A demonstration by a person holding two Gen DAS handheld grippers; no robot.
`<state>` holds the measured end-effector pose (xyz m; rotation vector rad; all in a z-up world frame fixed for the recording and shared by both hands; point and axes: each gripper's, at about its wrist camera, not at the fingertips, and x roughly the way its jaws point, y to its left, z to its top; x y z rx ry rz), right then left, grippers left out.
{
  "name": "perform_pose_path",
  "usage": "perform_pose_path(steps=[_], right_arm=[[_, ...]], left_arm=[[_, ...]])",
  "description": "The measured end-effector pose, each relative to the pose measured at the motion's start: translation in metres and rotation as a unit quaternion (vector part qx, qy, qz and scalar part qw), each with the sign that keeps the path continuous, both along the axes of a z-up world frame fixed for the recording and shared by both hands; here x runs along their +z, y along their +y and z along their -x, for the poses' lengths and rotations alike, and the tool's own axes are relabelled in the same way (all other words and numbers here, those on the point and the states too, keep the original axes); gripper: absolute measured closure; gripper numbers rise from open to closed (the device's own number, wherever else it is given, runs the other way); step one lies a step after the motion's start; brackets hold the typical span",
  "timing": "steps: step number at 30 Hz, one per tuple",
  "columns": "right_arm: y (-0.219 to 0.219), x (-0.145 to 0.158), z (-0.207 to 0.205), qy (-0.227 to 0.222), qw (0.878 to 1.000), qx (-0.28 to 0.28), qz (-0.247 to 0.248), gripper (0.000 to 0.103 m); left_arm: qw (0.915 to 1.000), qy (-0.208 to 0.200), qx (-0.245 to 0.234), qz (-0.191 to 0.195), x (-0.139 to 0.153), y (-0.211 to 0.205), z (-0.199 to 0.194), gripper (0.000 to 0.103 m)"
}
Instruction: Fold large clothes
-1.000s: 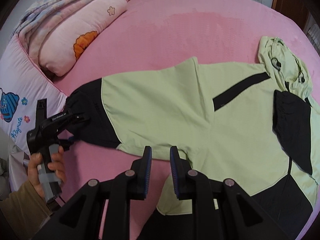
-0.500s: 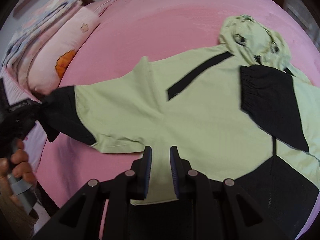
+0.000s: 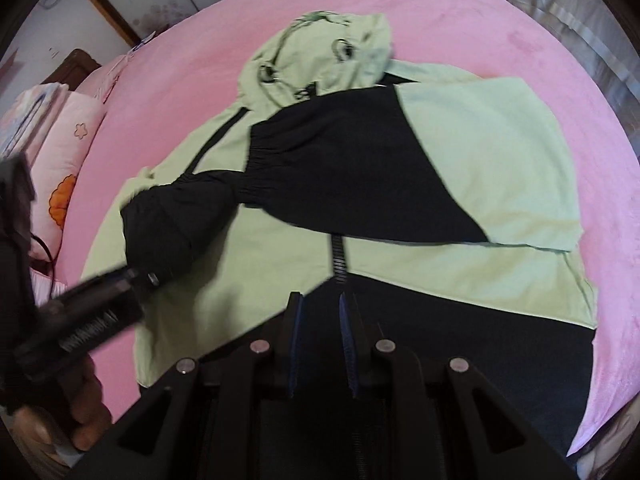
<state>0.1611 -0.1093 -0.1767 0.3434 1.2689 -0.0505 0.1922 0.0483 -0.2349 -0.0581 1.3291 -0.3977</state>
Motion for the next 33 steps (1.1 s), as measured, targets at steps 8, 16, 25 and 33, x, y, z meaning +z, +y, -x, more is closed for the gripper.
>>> perform_pose_path(steps=[8,16,25,33], right_arm=[[-0.009,-0.004,-0.007,-0.015,0.999,0.042,-0.030,0.084],[0.043,0.019,-0.034,-0.052,0.991,0.115,-0.054,0.063],[0.139,0.020,-0.067,-0.059,0.979,0.188,-0.061,0.056],[0.228,-0.043,-0.096,0.001,0.974,0.226,-0.002,0.054]], left_arm=[[0.9997,0.002,0.020,0.012,0.031,0.033,0.040,0.039],[0.9987,-0.023,-0.001,-0.046,0.061,0.065,0.080,0.029],[0.9892,-0.013,0.114,-0.091,0.043,0.165,0.071,0.029],[0.9860,0.006,0.135,-0.098,0.013,0.218,0.066,0.029]])
